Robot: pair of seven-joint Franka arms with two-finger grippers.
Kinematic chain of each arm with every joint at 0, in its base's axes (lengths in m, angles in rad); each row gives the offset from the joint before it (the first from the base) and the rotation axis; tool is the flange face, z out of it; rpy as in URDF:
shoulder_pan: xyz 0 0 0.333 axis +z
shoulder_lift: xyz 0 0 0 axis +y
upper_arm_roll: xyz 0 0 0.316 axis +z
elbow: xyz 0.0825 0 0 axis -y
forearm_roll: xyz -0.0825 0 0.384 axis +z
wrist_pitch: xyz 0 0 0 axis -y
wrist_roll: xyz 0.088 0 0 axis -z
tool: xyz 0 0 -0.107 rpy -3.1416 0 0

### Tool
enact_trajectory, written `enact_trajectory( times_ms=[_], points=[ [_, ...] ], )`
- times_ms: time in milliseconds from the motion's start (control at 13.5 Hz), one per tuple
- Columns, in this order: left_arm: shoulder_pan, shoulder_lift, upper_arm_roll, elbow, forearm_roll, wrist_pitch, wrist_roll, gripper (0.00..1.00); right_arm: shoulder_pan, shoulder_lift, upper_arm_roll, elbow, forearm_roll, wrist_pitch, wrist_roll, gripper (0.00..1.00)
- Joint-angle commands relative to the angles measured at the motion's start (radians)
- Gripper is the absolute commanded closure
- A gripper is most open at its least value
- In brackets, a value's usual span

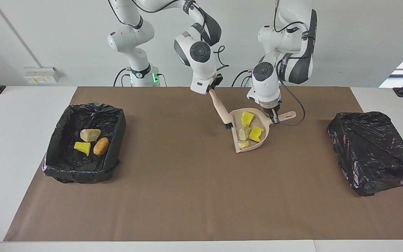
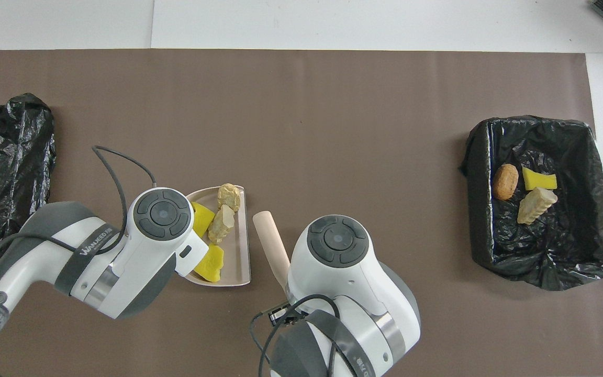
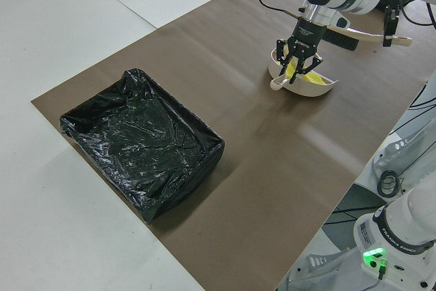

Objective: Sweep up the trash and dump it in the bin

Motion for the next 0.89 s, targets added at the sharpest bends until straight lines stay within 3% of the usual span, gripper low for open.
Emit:
enact_trajectory(
  times_ms=[0,222,443,591,812],
  points=[
    [0.044,-0.012,-0.005,-0.01,-0.016,0.051,0.026,1.0,-0.011,-0.031,0.006,-0.016,-0.114,-0.064,0.062,1.0],
    [0.112,-0.023,-0.005,0.035,-0.084,0.058,0.167,1.0,-0.08,-0.068,0.007,0.0,-0.138,-0.13,0.189,1.0],
    [0.196,-0.038,-0.002,0.103,-0.151,0.044,0.284,1.0,-0.096,-0.089,0.012,-0.047,-0.073,-0.088,0.384,1.0],
    [0.283,-0.038,0.0,0.182,-0.188,-0.02,0.387,1.0,-0.076,-0.159,0.013,-0.152,-0.003,-0.037,0.384,1.0],
    [0.446,-0.029,0.0,0.29,-0.243,-0.103,0.474,1.0,0.027,-0.169,0.015,-0.251,-0.003,0.033,0.398,1.0]
  ],
)
